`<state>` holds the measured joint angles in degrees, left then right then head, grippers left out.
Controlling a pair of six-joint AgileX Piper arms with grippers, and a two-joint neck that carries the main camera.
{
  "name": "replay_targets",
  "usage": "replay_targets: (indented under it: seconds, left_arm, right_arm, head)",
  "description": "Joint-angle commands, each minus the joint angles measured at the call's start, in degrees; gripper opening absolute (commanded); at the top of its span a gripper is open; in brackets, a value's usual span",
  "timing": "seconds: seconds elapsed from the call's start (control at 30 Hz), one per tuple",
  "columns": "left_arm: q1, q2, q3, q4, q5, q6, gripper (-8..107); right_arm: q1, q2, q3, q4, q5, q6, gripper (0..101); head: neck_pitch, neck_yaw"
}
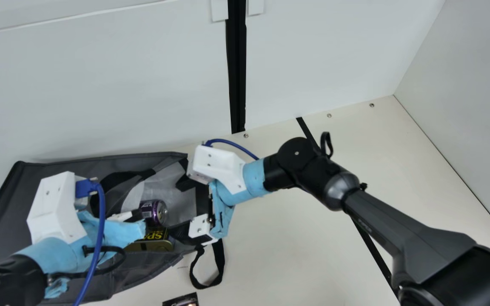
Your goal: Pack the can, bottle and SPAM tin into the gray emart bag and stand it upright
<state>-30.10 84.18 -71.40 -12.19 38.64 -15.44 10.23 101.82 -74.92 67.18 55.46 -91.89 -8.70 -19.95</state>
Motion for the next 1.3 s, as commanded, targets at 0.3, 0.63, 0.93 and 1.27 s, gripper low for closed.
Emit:
replay_targets:
  seconds: [0.3,0.63,0.93,1.27]
  left_arm:
    - [0.00,0.00,0.00,0.00,0.00,0.00,-8]
    - [0.00,0.00,0.00,0.00,0.00,0.00,-8]
    - [0.00,0.00,0.00,0.00,0.00,0.00,-8]
    - [0.00,0.00,0.00,0.00,0.00,0.00,-8]
  right_arm:
    - [-5.24,-8.65,7.15,-0.46,-0.50,-0.04,95]
    - [-11.26,-17.50,13.32,-2.28,-1.02,1.26,95]
    - [-17.13,-25.73,17.84,-5.33,-3.57,4.95,95]
    - [-22.28,-35.49,21.69,-13.44,-7.99,13.00,95]
  head:
    - [-1.30,-0.05]
    - [-1.30,-0.05]
    - [-1.30,-0.05]
    - [-1.30,-0.05]
